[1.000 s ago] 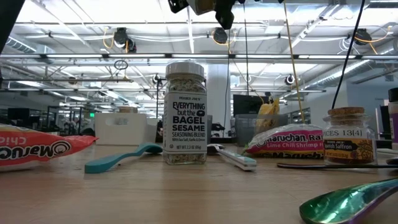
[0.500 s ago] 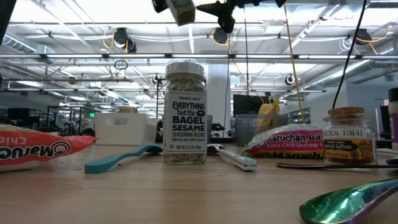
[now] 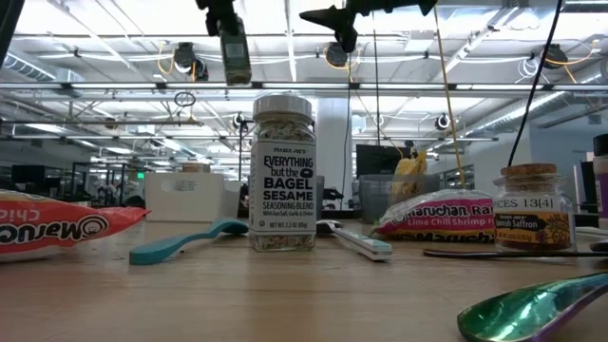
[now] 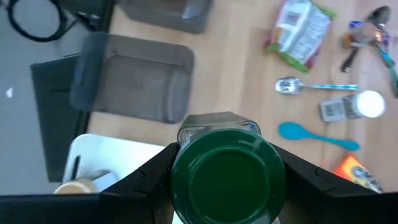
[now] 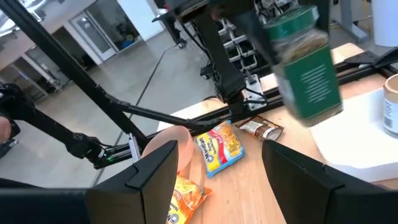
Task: Pick & Place Food Item
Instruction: Put the green seasoning bottle into the white bin
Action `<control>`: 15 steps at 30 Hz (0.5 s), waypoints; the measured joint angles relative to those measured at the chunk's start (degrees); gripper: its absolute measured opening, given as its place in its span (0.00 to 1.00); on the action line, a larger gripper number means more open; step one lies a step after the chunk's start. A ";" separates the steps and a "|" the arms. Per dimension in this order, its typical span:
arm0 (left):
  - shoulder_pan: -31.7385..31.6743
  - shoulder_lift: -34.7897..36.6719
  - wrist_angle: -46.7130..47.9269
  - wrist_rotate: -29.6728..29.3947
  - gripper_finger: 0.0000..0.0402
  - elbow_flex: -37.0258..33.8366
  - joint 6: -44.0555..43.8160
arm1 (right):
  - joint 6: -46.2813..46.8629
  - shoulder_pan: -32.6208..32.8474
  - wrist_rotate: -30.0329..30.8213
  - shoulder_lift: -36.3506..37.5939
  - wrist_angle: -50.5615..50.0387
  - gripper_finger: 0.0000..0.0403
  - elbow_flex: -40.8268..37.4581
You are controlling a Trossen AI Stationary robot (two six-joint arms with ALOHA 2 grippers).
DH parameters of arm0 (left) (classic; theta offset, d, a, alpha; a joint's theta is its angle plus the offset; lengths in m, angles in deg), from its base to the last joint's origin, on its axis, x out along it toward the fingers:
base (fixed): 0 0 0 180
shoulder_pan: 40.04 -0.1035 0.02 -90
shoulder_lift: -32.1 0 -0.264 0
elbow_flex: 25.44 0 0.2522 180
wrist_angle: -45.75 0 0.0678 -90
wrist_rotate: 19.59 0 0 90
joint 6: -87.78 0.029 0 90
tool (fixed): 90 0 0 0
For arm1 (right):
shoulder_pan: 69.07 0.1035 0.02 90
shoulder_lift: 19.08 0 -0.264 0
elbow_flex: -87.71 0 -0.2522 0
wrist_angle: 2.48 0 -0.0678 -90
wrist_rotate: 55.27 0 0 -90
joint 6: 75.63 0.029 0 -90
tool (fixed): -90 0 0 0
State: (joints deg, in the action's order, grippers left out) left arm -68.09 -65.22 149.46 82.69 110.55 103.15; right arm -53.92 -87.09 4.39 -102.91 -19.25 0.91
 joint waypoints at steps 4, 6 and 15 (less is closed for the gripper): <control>-4.24 0.00 0.03 -0.10 0.52 -0.25 0.47 | -1.03 0.02 -0.01 0.00 -0.38 0.56 0.00; -6.05 0.00 0.04 0.21 0.52 -1.03 0.42 | -1.39 0.02 0.00 0.00 -0.94 0.56 0.00; -8.27 0.82 -0.22 0.73 0.51 -9.37 0.39 | -2.44 0.02 0.20 0.00 -6.45 0.56 0.00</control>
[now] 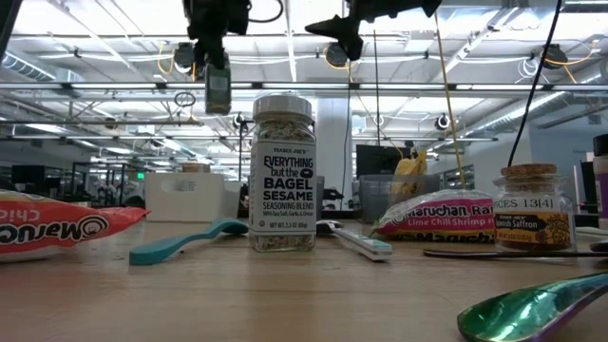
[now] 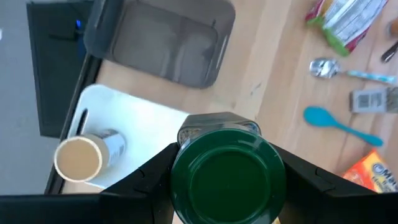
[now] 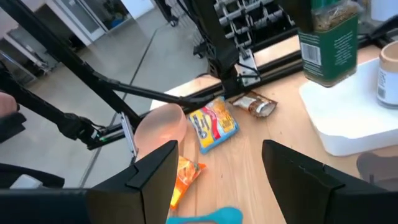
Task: Pick & Place Food Item
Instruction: Put the green seasoning bottle into the white bin
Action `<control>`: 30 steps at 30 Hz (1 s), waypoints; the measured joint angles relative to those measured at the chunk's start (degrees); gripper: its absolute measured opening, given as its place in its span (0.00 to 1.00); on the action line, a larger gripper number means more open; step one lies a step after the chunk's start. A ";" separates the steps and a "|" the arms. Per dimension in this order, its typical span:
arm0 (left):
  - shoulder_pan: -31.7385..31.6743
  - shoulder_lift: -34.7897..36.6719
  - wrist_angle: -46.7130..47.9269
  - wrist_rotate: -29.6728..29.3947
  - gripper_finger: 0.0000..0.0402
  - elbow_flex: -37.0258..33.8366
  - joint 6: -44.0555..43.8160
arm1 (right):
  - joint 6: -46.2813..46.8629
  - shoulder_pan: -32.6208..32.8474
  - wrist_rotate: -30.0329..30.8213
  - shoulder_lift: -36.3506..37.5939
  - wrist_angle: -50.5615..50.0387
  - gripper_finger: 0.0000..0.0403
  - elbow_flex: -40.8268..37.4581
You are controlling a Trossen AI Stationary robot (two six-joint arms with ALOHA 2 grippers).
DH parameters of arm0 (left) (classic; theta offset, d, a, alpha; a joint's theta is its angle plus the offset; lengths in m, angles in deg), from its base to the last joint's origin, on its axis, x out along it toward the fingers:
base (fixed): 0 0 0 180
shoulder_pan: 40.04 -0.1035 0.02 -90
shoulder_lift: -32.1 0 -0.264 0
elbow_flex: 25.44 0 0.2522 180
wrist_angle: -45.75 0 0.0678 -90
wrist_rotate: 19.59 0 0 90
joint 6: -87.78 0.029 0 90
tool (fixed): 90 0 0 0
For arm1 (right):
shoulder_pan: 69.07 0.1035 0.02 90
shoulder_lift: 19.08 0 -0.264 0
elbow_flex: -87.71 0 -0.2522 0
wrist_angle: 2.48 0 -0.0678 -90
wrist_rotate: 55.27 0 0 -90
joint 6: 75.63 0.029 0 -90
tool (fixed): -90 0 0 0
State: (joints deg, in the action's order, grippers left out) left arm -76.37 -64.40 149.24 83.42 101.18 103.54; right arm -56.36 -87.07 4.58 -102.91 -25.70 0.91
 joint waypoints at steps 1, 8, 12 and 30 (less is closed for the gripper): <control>-0.03 0.45 -0.28 0.01 0.51 -1.51 0.20 | -0.04 0.00 0.01 -0.02 -0.32 0.56 0.00; -2.72 6.72 -9.67 -0.63 0.51 -16.43 -2.33 | -0.48 0.00 0.19 -0.04 -0.34 0.56 0.00; -5.48 10.81 -15.22 -1.25 0.51 -23.69 -4.37 | -0.50 0.00 0.32 -0.04 -0.30 0.56 0.00; -13.57 13.94 -25.38 -2.92 0.51 -39.26 -15.92 | -0.66 1.22 4.09 -0.07 -0.31 0.56 -0.01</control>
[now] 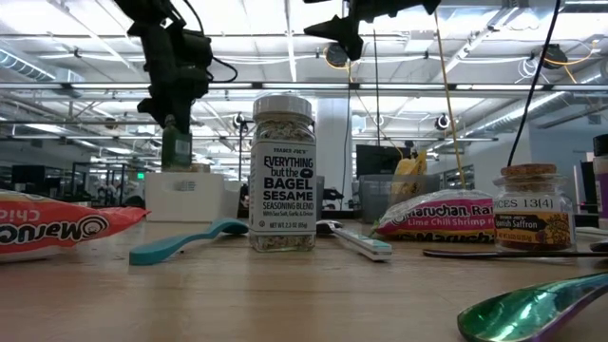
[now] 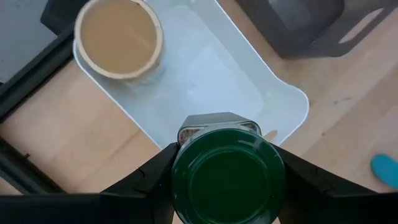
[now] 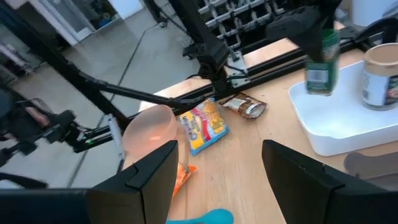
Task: Pick & Place Food Item
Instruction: Put the green seasoning bottle into the white bin
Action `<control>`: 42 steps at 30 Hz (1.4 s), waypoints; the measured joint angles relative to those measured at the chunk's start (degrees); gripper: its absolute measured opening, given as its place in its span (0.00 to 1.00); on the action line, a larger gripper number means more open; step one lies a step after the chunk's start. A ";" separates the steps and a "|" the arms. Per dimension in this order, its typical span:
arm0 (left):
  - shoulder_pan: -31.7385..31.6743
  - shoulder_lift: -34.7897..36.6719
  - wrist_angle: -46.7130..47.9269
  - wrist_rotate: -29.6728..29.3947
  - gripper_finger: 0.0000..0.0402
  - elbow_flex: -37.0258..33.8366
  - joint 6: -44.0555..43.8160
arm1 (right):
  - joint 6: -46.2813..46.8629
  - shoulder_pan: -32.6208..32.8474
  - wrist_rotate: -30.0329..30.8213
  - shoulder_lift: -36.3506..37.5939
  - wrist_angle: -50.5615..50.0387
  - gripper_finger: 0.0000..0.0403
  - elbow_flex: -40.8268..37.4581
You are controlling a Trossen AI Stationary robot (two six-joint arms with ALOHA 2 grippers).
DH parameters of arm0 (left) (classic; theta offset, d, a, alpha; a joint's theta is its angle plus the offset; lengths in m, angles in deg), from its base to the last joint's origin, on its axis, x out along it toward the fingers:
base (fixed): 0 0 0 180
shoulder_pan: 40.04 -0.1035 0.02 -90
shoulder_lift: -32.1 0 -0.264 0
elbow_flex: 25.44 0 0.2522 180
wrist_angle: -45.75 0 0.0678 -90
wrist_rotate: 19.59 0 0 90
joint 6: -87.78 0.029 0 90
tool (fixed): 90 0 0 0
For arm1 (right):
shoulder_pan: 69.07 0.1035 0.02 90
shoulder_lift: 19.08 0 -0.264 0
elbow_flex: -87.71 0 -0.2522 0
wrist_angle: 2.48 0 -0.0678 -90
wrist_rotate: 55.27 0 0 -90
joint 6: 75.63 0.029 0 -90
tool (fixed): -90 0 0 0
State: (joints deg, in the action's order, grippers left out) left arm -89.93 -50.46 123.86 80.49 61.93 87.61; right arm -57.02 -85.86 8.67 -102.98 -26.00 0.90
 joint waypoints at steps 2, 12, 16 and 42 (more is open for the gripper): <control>0.52 0.02 -1.12 0.42 0.51 -0.05 0.11 | -0.08 0.05 0.54 0.00 0.03 0.56 0.01; 4.58 -0.35 -7.22 0.09 0.51 2.88 11.10 | -1.12 0.03 0.53 0.00 0.03 0.56 -0.02; 5.14 -2.41 -7.05 0.05 0.51 8.42 18.68 | -1.35 0.02 0.54 0.00 0.03 0.56 -0.02; 0.69 -28.48 13.43 -0.95 0.51 41.13 35.65 | -3.34 0.01 0.47 -0.04 -4.32 0.56 -0.06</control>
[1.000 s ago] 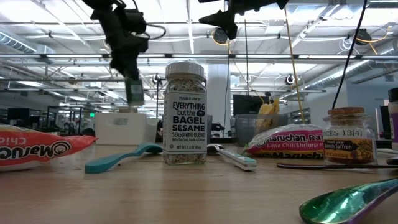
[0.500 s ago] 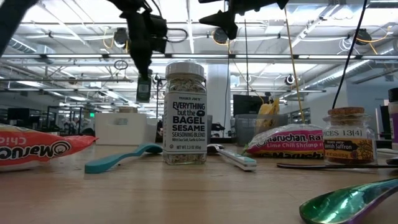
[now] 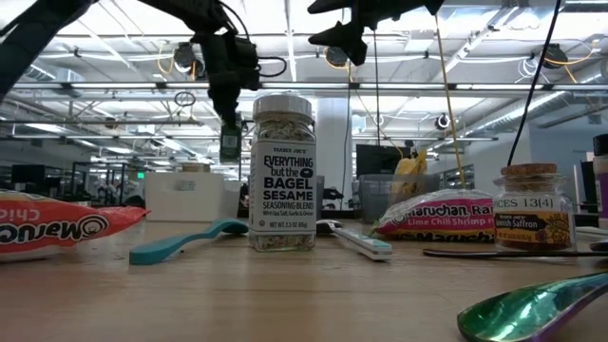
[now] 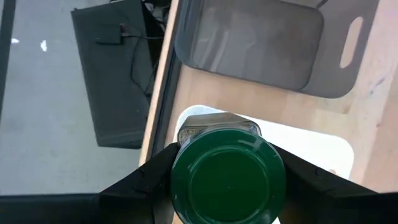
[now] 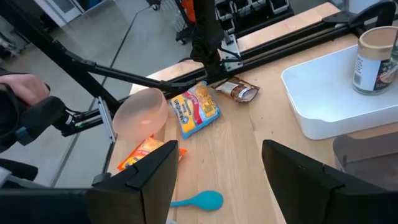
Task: Pick & Place Food Item
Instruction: Put the green seasoning bottle into the white bin
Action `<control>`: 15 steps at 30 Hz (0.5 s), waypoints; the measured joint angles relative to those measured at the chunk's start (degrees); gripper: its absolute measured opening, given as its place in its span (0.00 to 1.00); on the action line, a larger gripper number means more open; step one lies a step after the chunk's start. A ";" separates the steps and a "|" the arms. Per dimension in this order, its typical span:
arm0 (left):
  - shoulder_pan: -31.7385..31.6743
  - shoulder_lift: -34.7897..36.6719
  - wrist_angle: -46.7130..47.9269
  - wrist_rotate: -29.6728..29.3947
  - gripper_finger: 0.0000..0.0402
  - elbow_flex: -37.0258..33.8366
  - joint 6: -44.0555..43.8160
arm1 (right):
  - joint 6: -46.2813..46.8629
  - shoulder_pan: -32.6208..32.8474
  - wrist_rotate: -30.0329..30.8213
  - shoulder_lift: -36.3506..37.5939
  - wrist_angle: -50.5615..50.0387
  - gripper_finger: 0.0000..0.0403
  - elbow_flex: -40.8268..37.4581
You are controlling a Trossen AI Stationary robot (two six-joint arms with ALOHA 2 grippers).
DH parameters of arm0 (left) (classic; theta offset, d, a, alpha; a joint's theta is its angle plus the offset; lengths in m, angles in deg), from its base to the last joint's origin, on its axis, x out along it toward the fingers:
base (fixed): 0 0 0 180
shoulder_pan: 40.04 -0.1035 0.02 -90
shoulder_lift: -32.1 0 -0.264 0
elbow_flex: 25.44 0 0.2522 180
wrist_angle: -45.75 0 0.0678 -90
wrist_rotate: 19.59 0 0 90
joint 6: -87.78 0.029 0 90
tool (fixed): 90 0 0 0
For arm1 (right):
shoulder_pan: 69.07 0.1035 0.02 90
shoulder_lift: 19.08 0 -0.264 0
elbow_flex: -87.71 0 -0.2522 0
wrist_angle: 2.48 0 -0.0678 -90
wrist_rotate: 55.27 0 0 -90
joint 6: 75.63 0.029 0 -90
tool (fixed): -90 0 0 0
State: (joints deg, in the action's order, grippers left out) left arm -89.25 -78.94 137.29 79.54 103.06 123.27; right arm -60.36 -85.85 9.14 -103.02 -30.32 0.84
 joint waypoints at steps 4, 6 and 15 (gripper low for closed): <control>-0.16 0.00 -1.00 0.13 0.51 0.00 0.83 | -0.61 0.00 0.01 0.00 -0.04 0.56 0.00; -0.42 0.00 -1.20 0.55 0.51 -0.05 1.38 | -1.01 -0.01 0.01 0.00 -0.37 0.56 0.00; -0.86 -0.42 -2.22 -0.37 0.51 -4.09 2.91 | -1.22 -0.55 0.00 0.00 -1.25 0.56 0.00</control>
State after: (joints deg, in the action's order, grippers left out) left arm -90.11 -79.36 135.07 79.17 98.97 126.18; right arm -61.58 -86.40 9.14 -103.02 -31.57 0.84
